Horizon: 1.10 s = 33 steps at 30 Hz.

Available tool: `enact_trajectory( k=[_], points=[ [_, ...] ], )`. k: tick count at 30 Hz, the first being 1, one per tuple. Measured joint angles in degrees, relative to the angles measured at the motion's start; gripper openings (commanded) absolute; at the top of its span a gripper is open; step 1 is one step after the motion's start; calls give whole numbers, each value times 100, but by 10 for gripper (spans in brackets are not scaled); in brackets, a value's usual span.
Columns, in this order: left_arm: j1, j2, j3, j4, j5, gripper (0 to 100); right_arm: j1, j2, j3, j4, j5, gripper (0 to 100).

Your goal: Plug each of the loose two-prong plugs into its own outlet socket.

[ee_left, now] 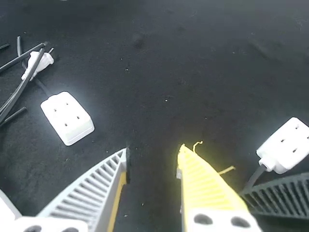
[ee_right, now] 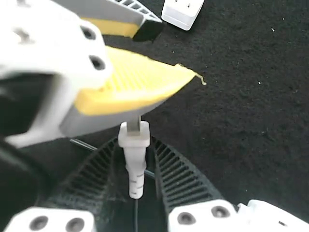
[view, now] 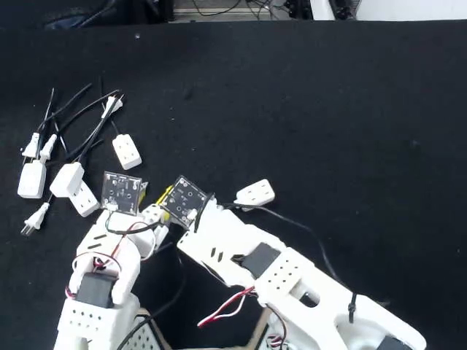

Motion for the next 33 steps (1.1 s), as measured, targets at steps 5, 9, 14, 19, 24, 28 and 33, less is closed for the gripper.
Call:
enact_trajectory(
  k=[5,9,14,19,24,28,33],
  points=[
    [9,-62,35,-18,-246,173,9,-545,18,246,0,11],
    [0,-70,70,-62,-396,173,-9,-1354,105,686,0,11],
    [0,-70,88,-53,-404,173,-18,-2101,369,844,167,11],
    [0,-70,88,-53,-404,173,-18,-2163,413,844,220,11],
    [0,-70,88,-53,-404,173,70,-2171,413,844,237,11],
    [9,-70,88,-62,-404,173,114,-2171,457,826,-167,11],
    [9,-70,88,-62,-404,173,149,-2268,589,668,-202,11]
  ],
)
